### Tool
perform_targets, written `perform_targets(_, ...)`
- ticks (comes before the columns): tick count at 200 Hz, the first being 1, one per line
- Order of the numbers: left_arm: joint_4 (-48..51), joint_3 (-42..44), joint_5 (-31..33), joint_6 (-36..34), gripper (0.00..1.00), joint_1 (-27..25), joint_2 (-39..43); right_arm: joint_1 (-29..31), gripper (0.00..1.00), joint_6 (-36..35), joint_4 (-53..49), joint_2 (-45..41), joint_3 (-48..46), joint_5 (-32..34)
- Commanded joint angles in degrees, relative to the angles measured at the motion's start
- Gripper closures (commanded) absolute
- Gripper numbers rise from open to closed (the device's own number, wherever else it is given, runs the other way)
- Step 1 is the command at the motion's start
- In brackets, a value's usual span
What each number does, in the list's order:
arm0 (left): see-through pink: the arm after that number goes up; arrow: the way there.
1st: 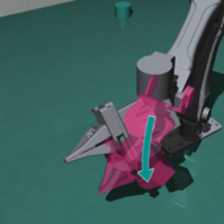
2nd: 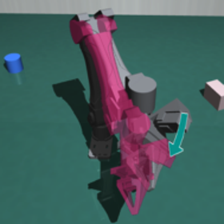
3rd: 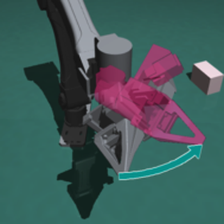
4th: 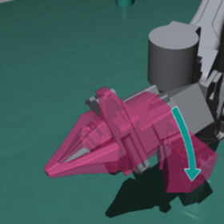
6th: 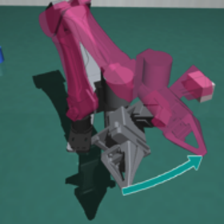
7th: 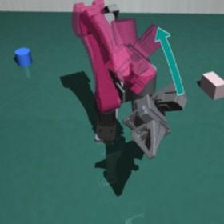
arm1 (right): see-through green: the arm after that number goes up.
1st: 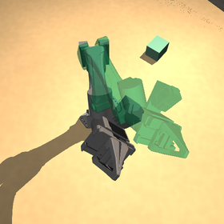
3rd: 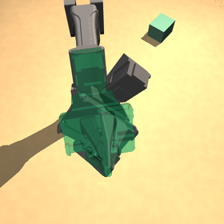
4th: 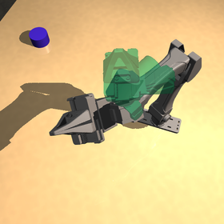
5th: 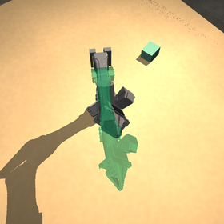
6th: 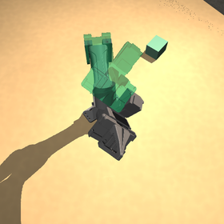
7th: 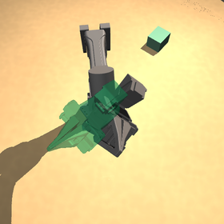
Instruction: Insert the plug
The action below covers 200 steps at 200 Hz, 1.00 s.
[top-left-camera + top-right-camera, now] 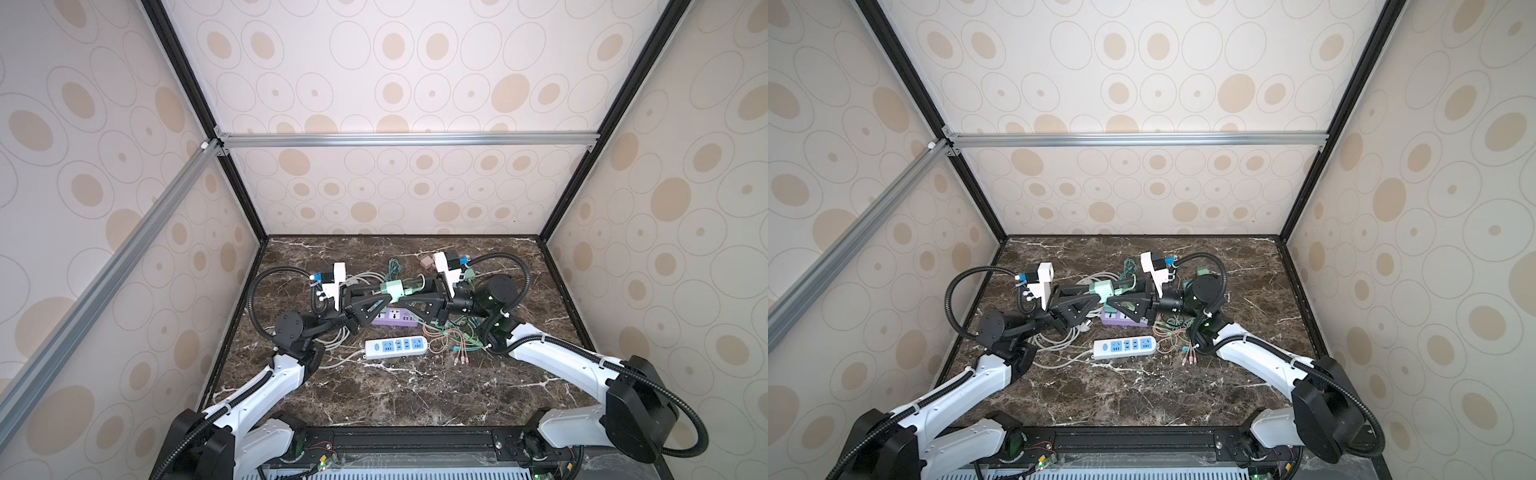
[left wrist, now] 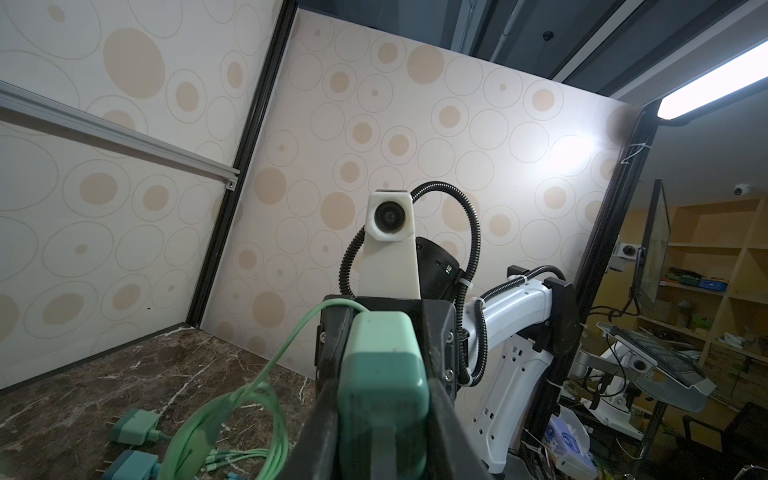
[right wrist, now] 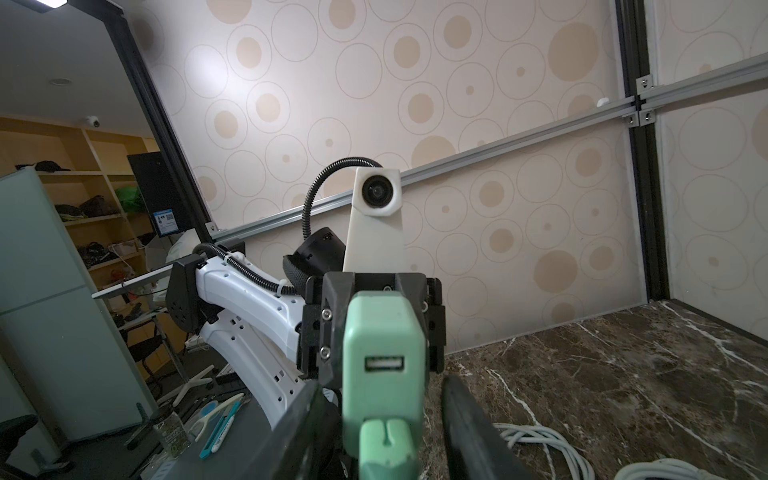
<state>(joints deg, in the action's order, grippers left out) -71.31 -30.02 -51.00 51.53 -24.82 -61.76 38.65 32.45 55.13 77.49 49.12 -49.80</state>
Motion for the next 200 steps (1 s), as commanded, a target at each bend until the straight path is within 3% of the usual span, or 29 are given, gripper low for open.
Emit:
perform_targets(1, -6.2, 0.0, -2.3, 2.3, 1.00, -0.2, -0.1, 0.4, 0.54, 1.8, 4.7, 1.1, 2.1, -0.6)
perform_targets(100, -8.3, 0.2, -2.6, 3.0, 1.00, -0.2, -0.5, 1.7, 0.60, 3.3, 6.8, 3.6, 4.6, -1.1)
perform_targets(200, -8.7, 0.6, -2.2, 3.0, 1.00, -0.2, -0.5, 2.6, 0.76, 3.1, 3.7, 4.4, 6.6, -2.6)
